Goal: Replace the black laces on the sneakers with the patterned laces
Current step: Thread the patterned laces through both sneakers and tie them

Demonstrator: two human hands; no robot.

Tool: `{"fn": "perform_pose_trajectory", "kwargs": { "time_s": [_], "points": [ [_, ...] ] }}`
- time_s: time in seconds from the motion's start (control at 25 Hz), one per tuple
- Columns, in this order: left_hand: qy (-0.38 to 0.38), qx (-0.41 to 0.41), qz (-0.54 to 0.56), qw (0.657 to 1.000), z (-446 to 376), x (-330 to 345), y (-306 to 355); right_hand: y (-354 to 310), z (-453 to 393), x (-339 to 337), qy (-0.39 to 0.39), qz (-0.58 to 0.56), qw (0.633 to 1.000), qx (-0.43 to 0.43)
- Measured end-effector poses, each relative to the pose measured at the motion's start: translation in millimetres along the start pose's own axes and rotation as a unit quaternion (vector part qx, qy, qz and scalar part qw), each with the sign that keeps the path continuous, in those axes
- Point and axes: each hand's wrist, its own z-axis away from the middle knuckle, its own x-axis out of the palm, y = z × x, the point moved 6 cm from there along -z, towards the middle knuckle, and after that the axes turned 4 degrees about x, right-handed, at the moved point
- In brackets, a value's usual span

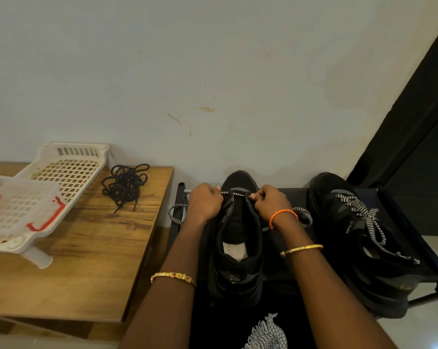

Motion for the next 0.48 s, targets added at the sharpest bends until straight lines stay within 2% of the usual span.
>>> {"fn": "perform_pose_trajectory", "kwargs": {
  "time_s": [0.12, 0.24, 0.32, 0.4, 0.48],
  "points": [
    [0.011, -0.037, 0.060, 0.997, -2.9, 1.1, -9.5, 2.1, -2.9, 2.2, -0.012, -0.021, 1.000, 0.005],
    [-0.015, -0.059, 0.110, 0.992, -4.3, 3.7, -12.6, 6.4, -6.2, 0.3, -0.019, -0.057, 0.998, 0.025],
    [-0.031, -0.059, 0.144, 0.987, -0.9, -2.8, -4.8, 5.8, -3.5, -9.0, -0.013, -0.182, 0.982, 0.046],
    [-0.034, -0.043, 0.180, 0.982, 3.1, -22.1, 14.3, -8.1, 5.6, -31.4, -0.027, -0.333, 0.941, 0.047],
    [-0.054, -0.023, 0.201, 0.978, 7.7, -49.4, 41.8, -34.6, 18.0, -67.5, -0.047, -0.377, 0.925, 0.012]
  ]
}}
